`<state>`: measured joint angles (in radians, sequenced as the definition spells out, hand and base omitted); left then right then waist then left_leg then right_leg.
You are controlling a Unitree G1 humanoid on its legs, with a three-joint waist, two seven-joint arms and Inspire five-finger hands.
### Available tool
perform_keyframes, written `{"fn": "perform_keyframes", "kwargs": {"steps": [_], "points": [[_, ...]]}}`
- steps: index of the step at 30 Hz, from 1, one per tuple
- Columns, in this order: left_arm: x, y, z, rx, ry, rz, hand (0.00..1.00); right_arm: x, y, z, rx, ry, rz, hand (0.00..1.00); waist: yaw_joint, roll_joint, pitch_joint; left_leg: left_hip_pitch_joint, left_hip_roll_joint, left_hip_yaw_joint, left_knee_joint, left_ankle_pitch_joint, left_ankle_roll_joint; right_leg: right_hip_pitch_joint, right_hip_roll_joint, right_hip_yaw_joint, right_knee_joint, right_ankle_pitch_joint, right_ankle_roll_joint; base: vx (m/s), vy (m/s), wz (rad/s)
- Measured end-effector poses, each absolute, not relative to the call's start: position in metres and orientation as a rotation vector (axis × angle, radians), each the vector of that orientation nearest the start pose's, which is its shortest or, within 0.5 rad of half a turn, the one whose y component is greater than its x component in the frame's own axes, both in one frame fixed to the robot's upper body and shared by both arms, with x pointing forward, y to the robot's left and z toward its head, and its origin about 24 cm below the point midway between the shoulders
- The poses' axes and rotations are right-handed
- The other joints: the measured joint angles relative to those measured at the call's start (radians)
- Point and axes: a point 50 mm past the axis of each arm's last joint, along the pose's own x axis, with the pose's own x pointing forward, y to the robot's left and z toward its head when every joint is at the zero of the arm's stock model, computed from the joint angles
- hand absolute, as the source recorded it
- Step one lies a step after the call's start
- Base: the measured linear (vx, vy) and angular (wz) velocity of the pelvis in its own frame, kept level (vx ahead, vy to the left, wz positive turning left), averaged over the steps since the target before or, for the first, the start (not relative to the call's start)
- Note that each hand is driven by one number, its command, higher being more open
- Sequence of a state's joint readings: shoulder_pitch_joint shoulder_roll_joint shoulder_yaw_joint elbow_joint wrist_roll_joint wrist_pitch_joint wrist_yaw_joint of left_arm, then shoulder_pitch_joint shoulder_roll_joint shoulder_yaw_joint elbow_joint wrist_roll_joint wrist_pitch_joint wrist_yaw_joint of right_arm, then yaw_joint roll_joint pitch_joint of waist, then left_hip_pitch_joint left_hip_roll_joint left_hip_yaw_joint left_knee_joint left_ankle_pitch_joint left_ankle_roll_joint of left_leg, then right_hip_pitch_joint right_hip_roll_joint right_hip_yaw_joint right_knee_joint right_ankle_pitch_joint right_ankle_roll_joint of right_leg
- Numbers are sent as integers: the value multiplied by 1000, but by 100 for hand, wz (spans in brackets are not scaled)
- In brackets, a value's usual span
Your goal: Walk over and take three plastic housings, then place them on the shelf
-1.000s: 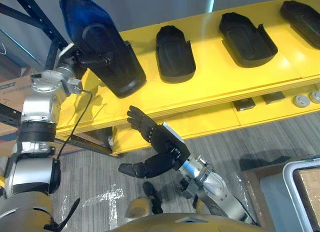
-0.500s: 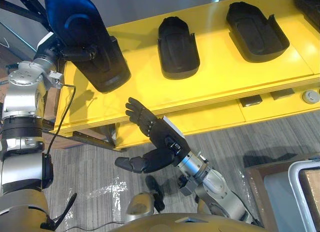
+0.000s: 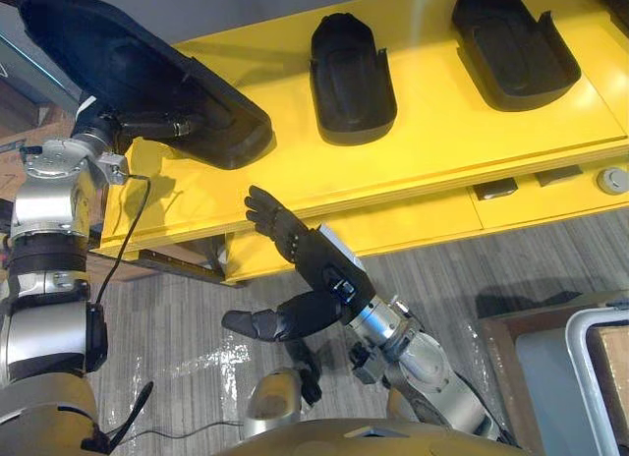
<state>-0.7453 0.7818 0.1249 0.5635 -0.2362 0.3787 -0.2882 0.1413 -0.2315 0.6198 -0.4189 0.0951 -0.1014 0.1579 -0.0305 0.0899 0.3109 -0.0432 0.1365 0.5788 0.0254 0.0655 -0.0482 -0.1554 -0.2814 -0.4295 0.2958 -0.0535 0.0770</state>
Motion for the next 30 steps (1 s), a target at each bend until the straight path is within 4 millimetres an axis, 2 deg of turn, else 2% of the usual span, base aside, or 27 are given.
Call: {"fn": "perform_keyframes", "kwargs": {"steps": [3, 5, 7, 9, 12, 14, 24, 30], "points": [[350, 325, 193, 264, 125, 102, 0, 175, -45, 99, -75, -349, 720, 100, 0, -2, 1, 1, 0, 0, 2, 0, 0, 2, 0, 0, 1, 0, 0, 0, 0, 0], [351, 324, 189, 253, 138, 98, 0, 182, -48, 106, -100, -393, 700, 100, -1, -2, 1, 2, 1, -1, 3, 0, 0, 2, -1, 0, 2, 1, 0, 0, 0, 0], [351, 322, 186, 248, 141, 95, 0, 194, -53, 119, -143, -465, 672, 100, 0, -3, 2, 6, 1, -1, 4, 1, 1, 6, -2, -1, 5, 1, 0, -19, -3, 0], [352, 319, 181, 248, 156, 75, 0, 209, -58, 141, -187, -573, 625, 100, 1, -4, 2, 23, 1, -5, 3, 1, 1, 26, -3, -4, 5, 0, 0, -35, -4, 3], [356, 310, 171, 219, 178, 50, 0, 220, -59, 166, -202, -691, 604, 100, 7, -4, 2, 23, 0, -10, 5, 2, 3, 29, -4, -8, 5, 1, 0, -36, 1, 4], [358, 305, 163, 186, 195, 43, 0, 220, -59, 171, -190, -710, 616, 100, 13, -5, 2, 23, 0, -13, 5, 3, 4, 32, -5, -11, 5, 1, 0, -19, -1, 5], [363, 290, 154, 113, 192, 47, 0, 218, -54, 167, -194, -681, 729, 100, 27, -6, 1, 17, -4, -32, 4, 8, 8, 39, -9, -28, 4, 1, 0, -7, 5, 5], [365, 285, 150, 102, 192, 56, 0, 220, -56, 168, -386, -747, 595, 100, 27, -7, -1, 19, -4, -35, 4, 11, 10, 44, -9, -31, 0, 5, 3, -10, 3, 1]]}}
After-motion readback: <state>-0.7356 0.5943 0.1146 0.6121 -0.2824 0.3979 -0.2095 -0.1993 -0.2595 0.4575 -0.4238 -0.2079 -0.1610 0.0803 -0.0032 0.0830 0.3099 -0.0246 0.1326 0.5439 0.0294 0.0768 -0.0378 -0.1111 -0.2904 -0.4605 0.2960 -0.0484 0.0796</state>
